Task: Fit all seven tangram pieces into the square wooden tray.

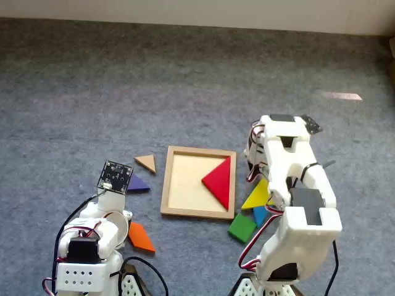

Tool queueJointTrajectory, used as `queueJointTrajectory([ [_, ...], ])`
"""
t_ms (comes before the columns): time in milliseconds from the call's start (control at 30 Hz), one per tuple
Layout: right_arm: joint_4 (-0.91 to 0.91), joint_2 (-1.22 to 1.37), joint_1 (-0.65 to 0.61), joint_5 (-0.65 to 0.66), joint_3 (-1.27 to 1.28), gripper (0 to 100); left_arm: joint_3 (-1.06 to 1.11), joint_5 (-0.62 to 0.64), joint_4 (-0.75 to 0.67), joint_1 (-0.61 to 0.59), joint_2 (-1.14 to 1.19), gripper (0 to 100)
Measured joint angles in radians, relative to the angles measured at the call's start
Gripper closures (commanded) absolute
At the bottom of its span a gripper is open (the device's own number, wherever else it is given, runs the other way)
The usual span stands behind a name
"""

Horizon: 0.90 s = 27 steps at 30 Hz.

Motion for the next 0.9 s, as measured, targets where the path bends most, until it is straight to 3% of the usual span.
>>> queueJointTrajectory([
  [500,-0.002,0.002,0.015,0.074,-0.034,76.0,0.0,0.0,0.0,0.0,0.0,99],
  [900,0.003,0.002,0.072,0.362,-0.184,76.0,0.0,0.0,0.0,0.0,0.0,99],
])
